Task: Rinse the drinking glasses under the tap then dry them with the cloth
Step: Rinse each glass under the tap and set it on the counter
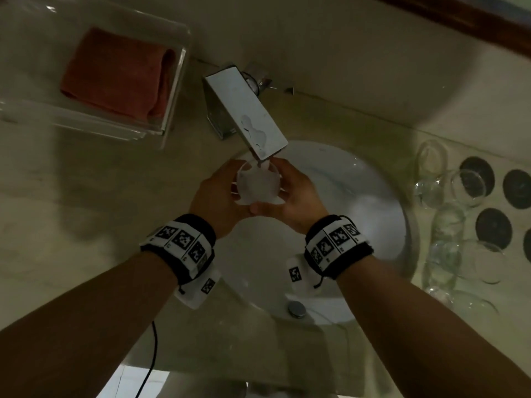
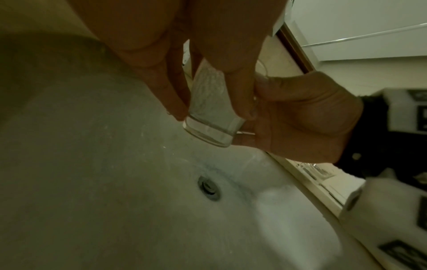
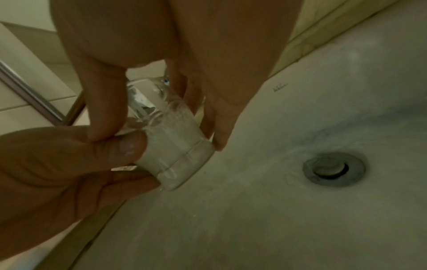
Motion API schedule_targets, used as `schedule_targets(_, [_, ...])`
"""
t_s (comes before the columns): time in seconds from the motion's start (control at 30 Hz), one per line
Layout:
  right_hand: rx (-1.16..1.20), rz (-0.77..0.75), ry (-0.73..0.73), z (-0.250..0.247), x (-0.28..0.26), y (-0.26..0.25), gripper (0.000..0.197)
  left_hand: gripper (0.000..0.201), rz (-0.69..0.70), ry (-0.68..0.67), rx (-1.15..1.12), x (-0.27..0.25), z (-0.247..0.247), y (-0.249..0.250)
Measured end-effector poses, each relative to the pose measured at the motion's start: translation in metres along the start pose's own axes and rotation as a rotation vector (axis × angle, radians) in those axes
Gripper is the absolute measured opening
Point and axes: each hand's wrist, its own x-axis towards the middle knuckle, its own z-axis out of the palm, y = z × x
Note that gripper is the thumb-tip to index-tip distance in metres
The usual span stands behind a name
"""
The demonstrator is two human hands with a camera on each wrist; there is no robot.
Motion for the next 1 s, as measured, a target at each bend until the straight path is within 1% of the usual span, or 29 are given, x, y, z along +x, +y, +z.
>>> schedule_targets(0.13, [0.064,-0.006,0.042,0.001,0.000,0.006,0.084,0.072,-0.031,-0.001,-0.051,0.002,0.003,-0.006])
schedule_targets(0.27, [0.105,-0.005,0.069,0.003,-0.001,0.012,0.081,0.072,-0.005,0.000,0.004,0.004,0.003,-0.006])
schedule_targets(0.33, [0.111,-0.008,0.080,0.005,-0.002,0.016,0.083,0.069,-0.007,0.001,-0.007,0.003,0.003,-0.004])
schedule_targets(0.4, [0.098,-0.008,0.097,0.006,-0.003,0.016,0.082,0.070,-0.007,-0.006,-0.027,0.002,0.004,-0.003])
schedule_targets(0.47, [0.081,0.024,0.114,0.006,-0.003,0.020,0.072,0.076,-0.002,-0.010,-0.011,0.001,0.006,-0.002])
schedule_targets(0.5, [0.073,0.062,0.120,0.007,-0.001,0.023,0.063,0.079,-0.006,-0.015,0.026,0.001,0.007,-0.002])
schedule_targets(0.57, [0.051,0.164,0.107,0.007,0.001,0.026,0.053,0.083,-0.061,-0.036,0.110,0.001,0.009,-0.002])
schedule_targets(0.6, [0.039,0.223,0.086,0.006,0.002,0.027,0.056,0.083,-0.101,-0.070,0.138,0.001,0.010,-0.002])
schedule_targets(0.67, [0.014,0.337,0.028,0.004,0.001,0.025,0.063,0.091,-0.183,-0.155,0.165,0.000,0.012,-0.002])
schedule_targets(0.7, [-0.010,0.382,0.003,0.004,0.000,0.022,0.067,0.091,-0.221,-0.184,0.182,-0.001,0.012,-0.001])
schedule_targets(0.73, [-0.025,0.417,-0.015,0.003,-0.001,0.020,0.073,0.087,-0.242,-0.197,0.206,-0.001,0.013,-0.001])
schedule_targets(0.77, [-0.030,0.444,-0.021,0.003,-0.002,0.020,0.077,0.081,-0.242,-0.202,0.222,-0.001,0.013,0.001])
schedule_targets(0.83, [-0.032,0.473,0.004,0.003,-0.001,0.020,0.073,0.073,-0.207,-0.189,0.242,-0.001,0.016,0.004])
schedule_targets(0.9, [-0.057,0.491,0.008,0.002,0.000,0.020,0.070,0.073,-0.208,-0.169,0.230,-0.002,0.018,0.008])
schedule_targets(1.0, [-0.055,0.491,0.001,0.000,0.002,0.018,0.078,0.069,-0.219,-0.142,0.135,0.002,0.019,0.004])
